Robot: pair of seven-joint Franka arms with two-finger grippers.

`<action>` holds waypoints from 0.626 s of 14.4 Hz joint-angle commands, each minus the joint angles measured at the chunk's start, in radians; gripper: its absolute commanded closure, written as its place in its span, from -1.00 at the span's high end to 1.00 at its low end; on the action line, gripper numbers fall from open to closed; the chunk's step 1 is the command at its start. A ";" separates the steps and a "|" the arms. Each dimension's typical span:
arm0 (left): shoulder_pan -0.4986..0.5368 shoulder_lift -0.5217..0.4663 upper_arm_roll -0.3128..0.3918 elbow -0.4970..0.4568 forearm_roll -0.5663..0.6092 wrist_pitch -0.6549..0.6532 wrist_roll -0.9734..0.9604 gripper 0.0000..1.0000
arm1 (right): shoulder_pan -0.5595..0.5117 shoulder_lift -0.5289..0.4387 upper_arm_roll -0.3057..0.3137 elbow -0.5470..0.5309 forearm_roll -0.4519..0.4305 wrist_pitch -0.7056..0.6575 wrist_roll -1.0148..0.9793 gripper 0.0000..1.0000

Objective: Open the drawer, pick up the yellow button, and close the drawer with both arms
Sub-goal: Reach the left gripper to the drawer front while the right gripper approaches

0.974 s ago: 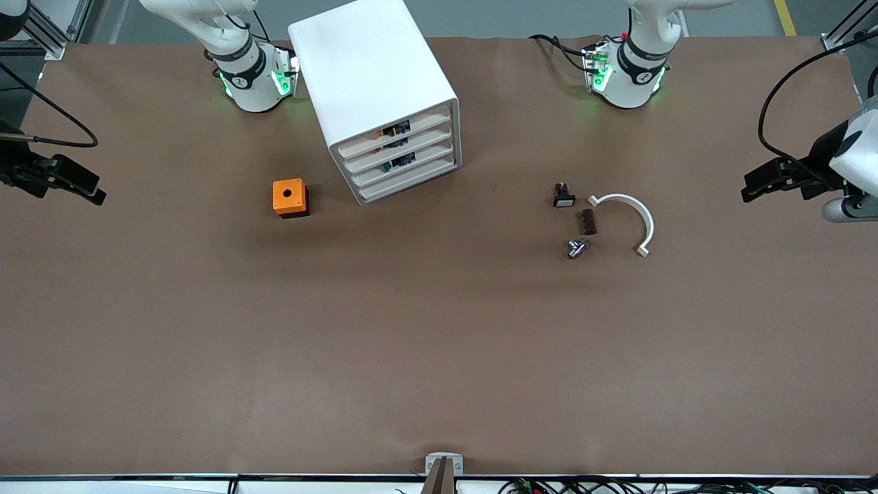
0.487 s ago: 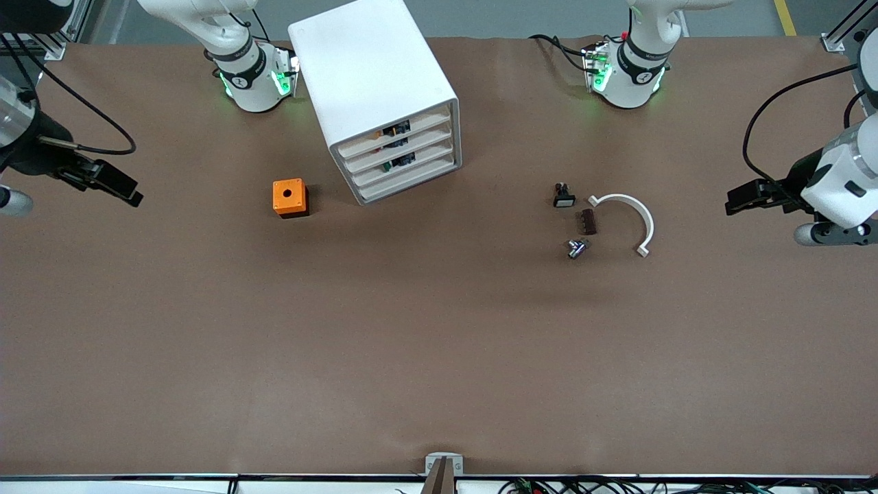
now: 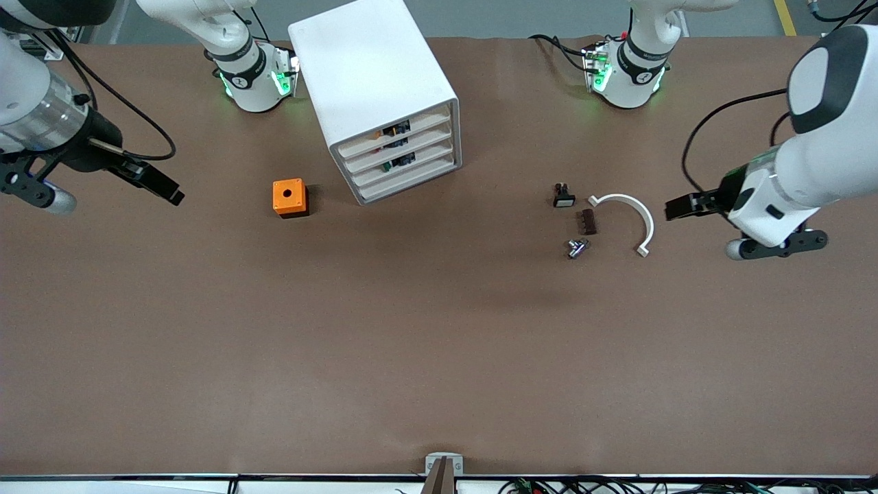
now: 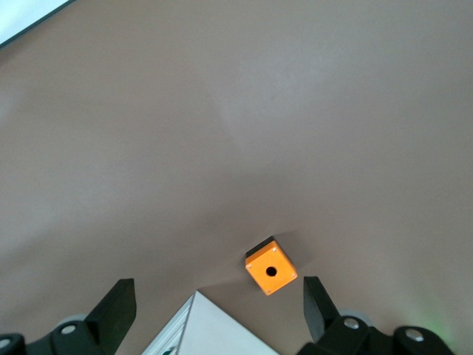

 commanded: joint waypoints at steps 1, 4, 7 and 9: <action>-0.031 0.050 0.002 0.074 -0.096 -0.021 -0.303 1.00 | 0.030 -0.003 -0.005 -0.005 0.033 -0.005 0.096 1.00; -0.062 0.091 0.000 0.103 -0.185 -0.021 -0.672 1.00 | 0.062 0.003 -0.005 -0.005 0.034 -0.004 0.168 1.00; -0.112 0.139 0.000 0.107 -0.214 -0.028 -0.924 1.00 | 0.102 0.009 -0.005 -0.005 0.036 -0.004 0.260 1.00; -0.134 0.180 -0.002 0.107 -0.270 -0.029 -1.068 1.00 | 0.132 0.010 -0.005 -0.006 0.037 -0.002 0.316 1.00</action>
